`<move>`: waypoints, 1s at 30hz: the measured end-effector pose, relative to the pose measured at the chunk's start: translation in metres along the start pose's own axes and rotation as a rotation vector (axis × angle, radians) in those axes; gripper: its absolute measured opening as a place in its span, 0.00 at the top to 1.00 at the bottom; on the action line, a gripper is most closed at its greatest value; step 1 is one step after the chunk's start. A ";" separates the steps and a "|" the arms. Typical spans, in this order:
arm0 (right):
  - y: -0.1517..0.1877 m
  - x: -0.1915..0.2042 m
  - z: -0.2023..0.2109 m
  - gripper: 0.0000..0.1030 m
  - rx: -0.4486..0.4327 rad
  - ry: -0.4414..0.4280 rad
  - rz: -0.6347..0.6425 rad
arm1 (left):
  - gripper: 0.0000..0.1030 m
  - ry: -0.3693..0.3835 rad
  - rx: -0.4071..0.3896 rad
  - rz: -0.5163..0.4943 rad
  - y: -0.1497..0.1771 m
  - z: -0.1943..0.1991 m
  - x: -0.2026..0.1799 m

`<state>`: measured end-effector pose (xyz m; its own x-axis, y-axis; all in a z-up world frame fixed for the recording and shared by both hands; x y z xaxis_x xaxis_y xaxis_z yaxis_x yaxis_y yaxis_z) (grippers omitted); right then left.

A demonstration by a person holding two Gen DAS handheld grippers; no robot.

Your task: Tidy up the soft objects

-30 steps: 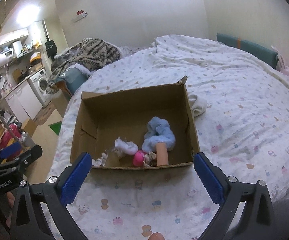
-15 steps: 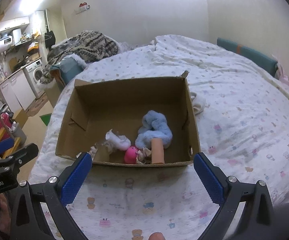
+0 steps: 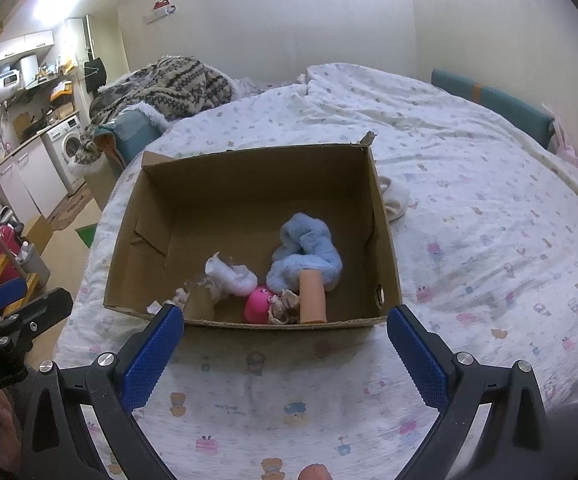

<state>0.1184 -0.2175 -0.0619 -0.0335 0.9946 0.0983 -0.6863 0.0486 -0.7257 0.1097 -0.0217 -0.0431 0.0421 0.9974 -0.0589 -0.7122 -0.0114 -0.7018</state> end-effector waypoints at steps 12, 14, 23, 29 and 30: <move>0.000 0.001 0.001 0.00 -0.004 0.005 0.003 | 0.03 0.002 -0.007 0.000 -0.001 0.001 0.000; 0.000 0.001 0.001 0.00 -0.003 0.005 0.005 | 0.03 0.002 -0.003 0.001 0.000 0.000 0.000; 0.001 0.001 0.001 0.00 0.001 0.010 0.005 | 0.03 0.006 -0.003 0.004 0.000 0.001 0.000; 0.001 0.000 0.001 0.00 0.000 0.009 0.004 | 0.03 0.004 -0.003 0.003 0.000 0.000 -0.001; 0.000 0.000 0.001 0.00 -0.001 0.009 0.003 | 0.03 0.004 -0.001 0.003 0.000 0.000 -0.001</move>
<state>0.1175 -0.2176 -0.0616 -0.0289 0.9956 0.0897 -0.6854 0.0456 -0.7267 0.1094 -0.0226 -0.0432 0.0429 0.9970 -0.0643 -0.7115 -0.0147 -0.7025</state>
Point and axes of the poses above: each gripper's, at about its wrist camera, not at the fingertips, and z roughly against the way its jaws point, x to its left, y to its underside, the point moved 10 cm from there along -z, roughly the way its jaws point
